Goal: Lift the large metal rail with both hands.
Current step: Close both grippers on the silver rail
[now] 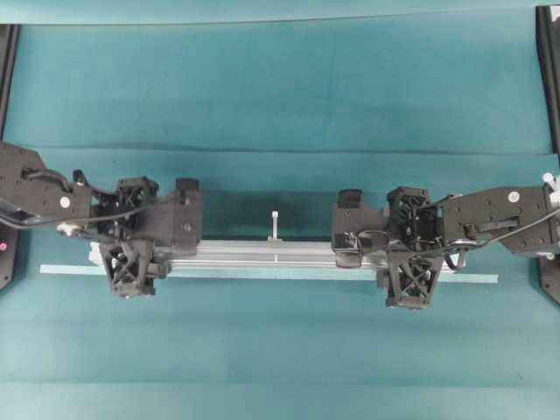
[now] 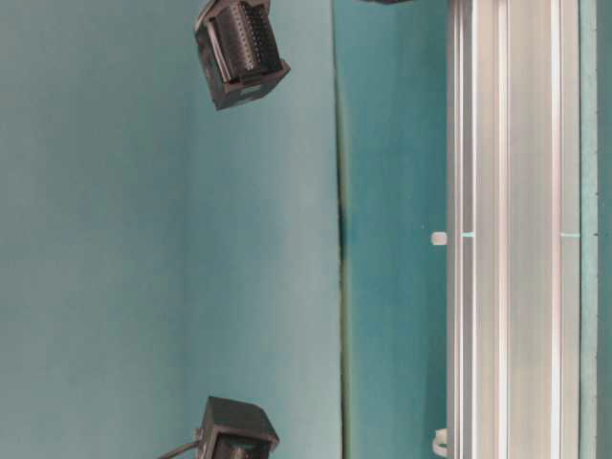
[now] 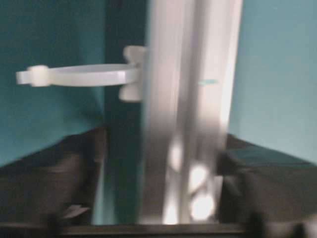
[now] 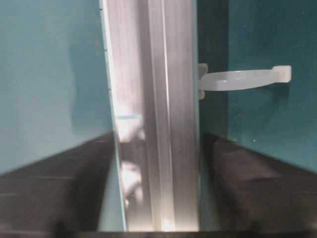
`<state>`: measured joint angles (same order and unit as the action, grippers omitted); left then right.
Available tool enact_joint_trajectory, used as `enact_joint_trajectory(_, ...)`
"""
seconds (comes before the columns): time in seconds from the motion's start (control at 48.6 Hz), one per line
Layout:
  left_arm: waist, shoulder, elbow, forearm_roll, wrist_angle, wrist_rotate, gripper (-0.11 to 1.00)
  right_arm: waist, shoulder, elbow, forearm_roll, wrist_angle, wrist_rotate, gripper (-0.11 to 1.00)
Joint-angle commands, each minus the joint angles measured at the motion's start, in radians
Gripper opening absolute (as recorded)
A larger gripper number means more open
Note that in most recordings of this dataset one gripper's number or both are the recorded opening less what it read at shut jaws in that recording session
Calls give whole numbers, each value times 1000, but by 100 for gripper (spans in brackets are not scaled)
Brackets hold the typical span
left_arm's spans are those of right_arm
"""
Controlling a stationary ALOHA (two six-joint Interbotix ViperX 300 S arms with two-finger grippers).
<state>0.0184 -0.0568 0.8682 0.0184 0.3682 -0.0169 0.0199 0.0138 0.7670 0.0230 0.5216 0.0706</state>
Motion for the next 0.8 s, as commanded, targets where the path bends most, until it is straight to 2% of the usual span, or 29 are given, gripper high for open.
enact_joint_trajectory(0.0, 3, -6, -8, 3, -20, -2, 44, -2, 9, -6, 2, -3, -6, 46)
enact_joint_trajectory(0.041, 5, -6, -8, 3, -32, -2, 37, -2, 8, -6, 2, -6, -6, 38)
enact_joint_trajectory(0.782, -3, -8, -15, 3, -51, -11, 37, -2, 9, -5, 6, -2, -6, 39)
